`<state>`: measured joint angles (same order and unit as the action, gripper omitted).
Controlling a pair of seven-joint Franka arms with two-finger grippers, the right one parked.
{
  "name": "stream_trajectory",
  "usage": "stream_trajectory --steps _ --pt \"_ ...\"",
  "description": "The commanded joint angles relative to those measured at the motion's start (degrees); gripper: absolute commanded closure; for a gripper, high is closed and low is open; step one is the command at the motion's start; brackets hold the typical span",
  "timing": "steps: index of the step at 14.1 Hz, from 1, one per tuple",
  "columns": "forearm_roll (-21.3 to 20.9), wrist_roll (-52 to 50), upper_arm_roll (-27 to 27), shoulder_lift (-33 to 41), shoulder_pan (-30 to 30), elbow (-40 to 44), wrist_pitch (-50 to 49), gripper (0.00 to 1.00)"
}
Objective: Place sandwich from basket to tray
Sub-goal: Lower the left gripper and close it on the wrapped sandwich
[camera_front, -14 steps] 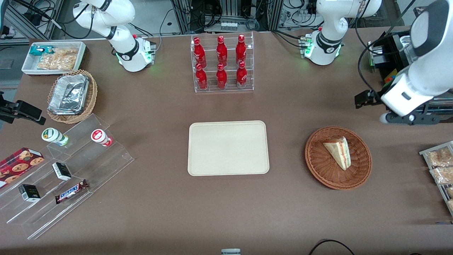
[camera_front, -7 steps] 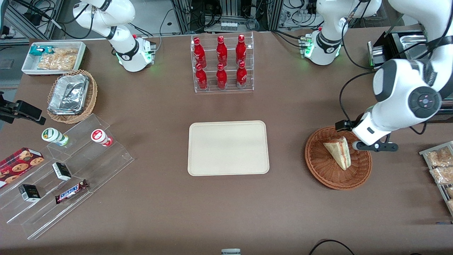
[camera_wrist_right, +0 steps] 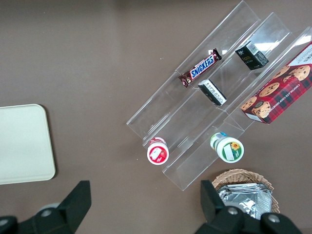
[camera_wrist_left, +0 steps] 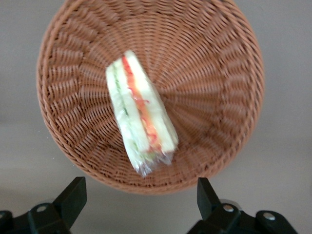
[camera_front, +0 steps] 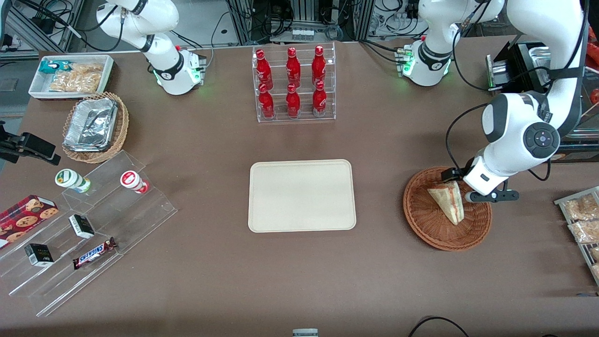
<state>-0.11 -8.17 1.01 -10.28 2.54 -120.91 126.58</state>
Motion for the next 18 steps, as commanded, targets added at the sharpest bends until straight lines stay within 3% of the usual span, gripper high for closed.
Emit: stream_trajectory --steps 1,6,12,13,15,16,18 --pt "0.0 -8.8 0.0 0.7 -0.1 -4.0 6.3 0.00" --pt "0.3 -29.1 0.1 -4.1 -0.1 -3.5 13.0 0.00" --pt "0.3 -30.2 0.1 -8.2 -0.1 -2.6 14.2 0.00" --pt "0.3 -30.3 0.1 -8.5 -0.1 -2.5 14.2 0.07" --pt "0.4 -30.9 0.1 -8.2 -0.1 -2.5 14.0 0.75" --pt "0.3 -30.6 0.1 -7.9 0.0 -2.4 14.0 0.86" --pt "-0.4 -27.9 0.3 -8.2 0.5 0.4 13.1 0.91"
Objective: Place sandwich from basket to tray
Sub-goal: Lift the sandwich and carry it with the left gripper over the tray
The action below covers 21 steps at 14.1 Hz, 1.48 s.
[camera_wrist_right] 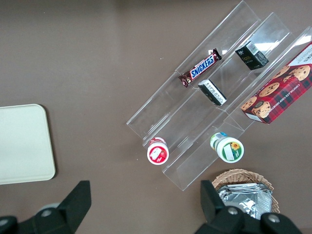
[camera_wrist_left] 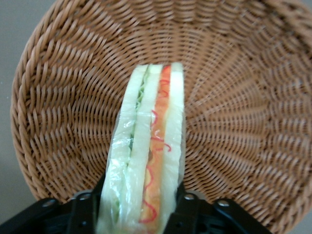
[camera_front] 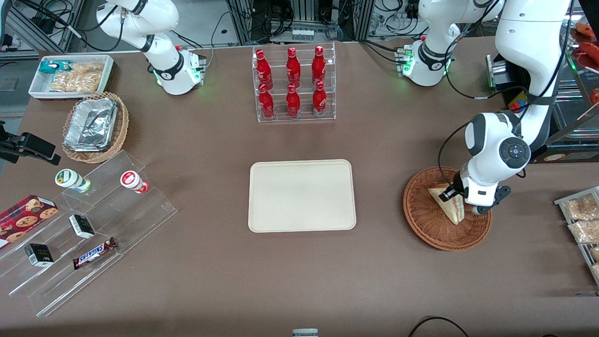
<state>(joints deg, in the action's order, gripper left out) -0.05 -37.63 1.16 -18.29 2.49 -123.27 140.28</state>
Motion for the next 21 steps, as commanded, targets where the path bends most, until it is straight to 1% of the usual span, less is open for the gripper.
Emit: stream_trajectory --steps 1,2,4,5,6,7,8,9,10,11,16,19,21 --pt "-0.5 6.7 0.3 0.0 0.7 3.4 -1.5 0.91" --pt "-0.3 13.2 0.3 0.4 0.6 3.9 -2.5 0.90" --pt "-0.3 18.5 0.9 0.6 0.9 5.8 -5.3 0.89" --pt "-0.2 18.6 2.3 0.5 1.5 8.2 -8.8 0.89" --pt "0.3 18.1 3.8 0.3 1.5 11.3 -14.4 0.90" --pt "0.3 18.3 6.2 -0.2 1.6 14.7 -21.1 0.94" --pt "0.3 18.1 8.9 -1.3 1.6 18.6 -26.8 0.94" --pt "0.3 17.2 11.2 -2.6 1.6 21.6 -29.2 0.94" --pt "0.1 14.5 13.7 -3.3 2.6 23.2 -29.9 0.94" --pt "-0.3 12.5 14.6 -4.1 4.3 23.9 -29.5 0.94" --pt "-0.5 1.9 14.6 -12.0 18.0 33.8 -29.4 0.94" --pt "-0.7 -3.3 14.4 -18.1 24.0 41.7 -29.4 0.94" --pt "-2.8 -7.3 14.4 -21.5 26.9 44.9 -28.0 0.94"
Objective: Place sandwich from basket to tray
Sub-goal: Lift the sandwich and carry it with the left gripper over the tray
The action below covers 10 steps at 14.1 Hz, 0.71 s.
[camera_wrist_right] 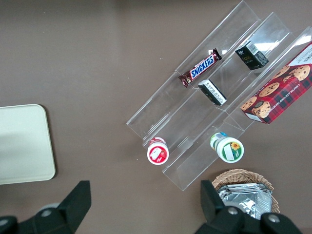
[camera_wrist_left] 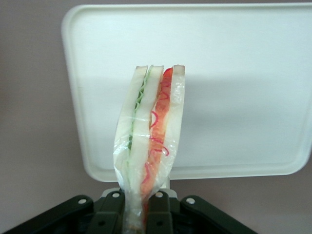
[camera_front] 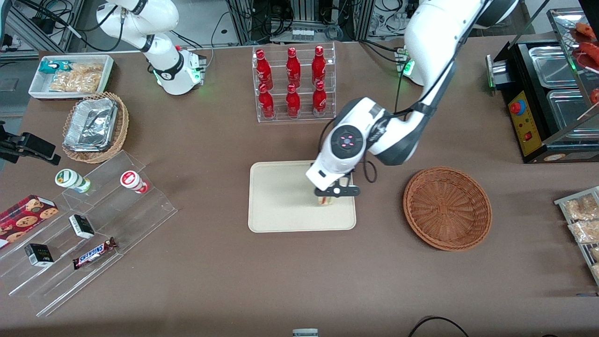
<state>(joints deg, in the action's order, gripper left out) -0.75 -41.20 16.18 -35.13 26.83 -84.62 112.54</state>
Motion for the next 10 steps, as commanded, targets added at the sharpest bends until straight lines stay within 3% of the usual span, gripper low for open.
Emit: stream_trajectory --steps 1,7,10 --pt "-3.7 -6.8 -0.6 -6.3 3.9 7.4 1.3 0.94" --pt "-9.1 -16.4 -0.8 -13.3 6.7 13.2 2.0 0.93" --pt "-11.1 -18.1 -0.7 -15.6 7.1 14.7 2.8 0.88"
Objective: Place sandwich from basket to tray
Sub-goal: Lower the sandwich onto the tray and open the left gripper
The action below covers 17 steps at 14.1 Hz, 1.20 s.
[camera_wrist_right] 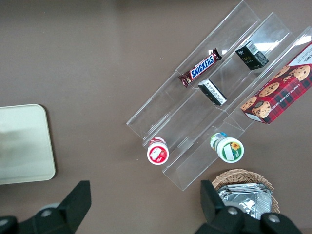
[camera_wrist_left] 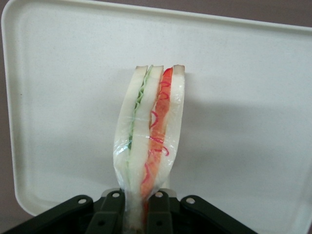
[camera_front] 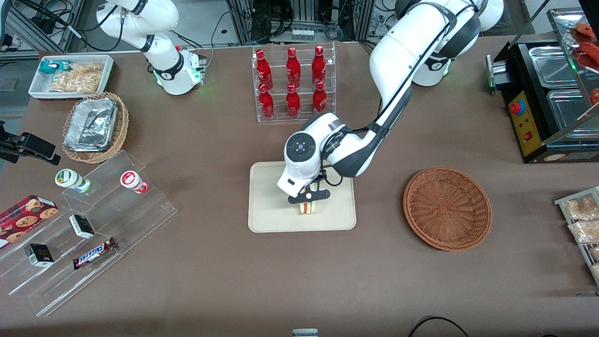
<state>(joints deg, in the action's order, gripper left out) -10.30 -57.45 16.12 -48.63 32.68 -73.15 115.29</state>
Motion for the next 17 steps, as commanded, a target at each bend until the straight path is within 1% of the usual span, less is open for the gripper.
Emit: stream_trajectory --steps 1,2,3,4,5,7,9,11,13,15,17 --pt "-1.6 -1.9 -0.6 -2.1 1.4 2.8 0.8 0.86" --pt "-1.5 -1.8 -0.6 -2.1 1.4 2.7 0.9 0.83" --pt "-1.5 -1.4 -0.6 -2.0 1.3 2.7 1.0 0.72" --pt "-1.4 -1.4 -0.6 -2.0 1.2 2.8 1.0 0.34" --pt "-1.5 -0.8 -0.6 -1.7 1.2 2.7 1.0 0.00" --pt "-1.6 -0.7 -0.6 -0.3 1.2 2.7 0.6 0.00" --pt "-1.7 -0.5 -0.6 3.3 0.7 2.1 -0.1 0.00" --pt "-1.7 2.2 -0.7 8.8 0.5 -1.3 -2.3 0.00" --pt "-1.7 2.9 -1.3 12.1 -0.4 -2.5 -4.8 0.00" --pt "-0.3 0.2 -3.5 14.0 -1.9 -2.7 -7.5 0.00" --pt "1.4 1.4 -3.5 17.3 -4.3 -6.4 -9.5 0.00"
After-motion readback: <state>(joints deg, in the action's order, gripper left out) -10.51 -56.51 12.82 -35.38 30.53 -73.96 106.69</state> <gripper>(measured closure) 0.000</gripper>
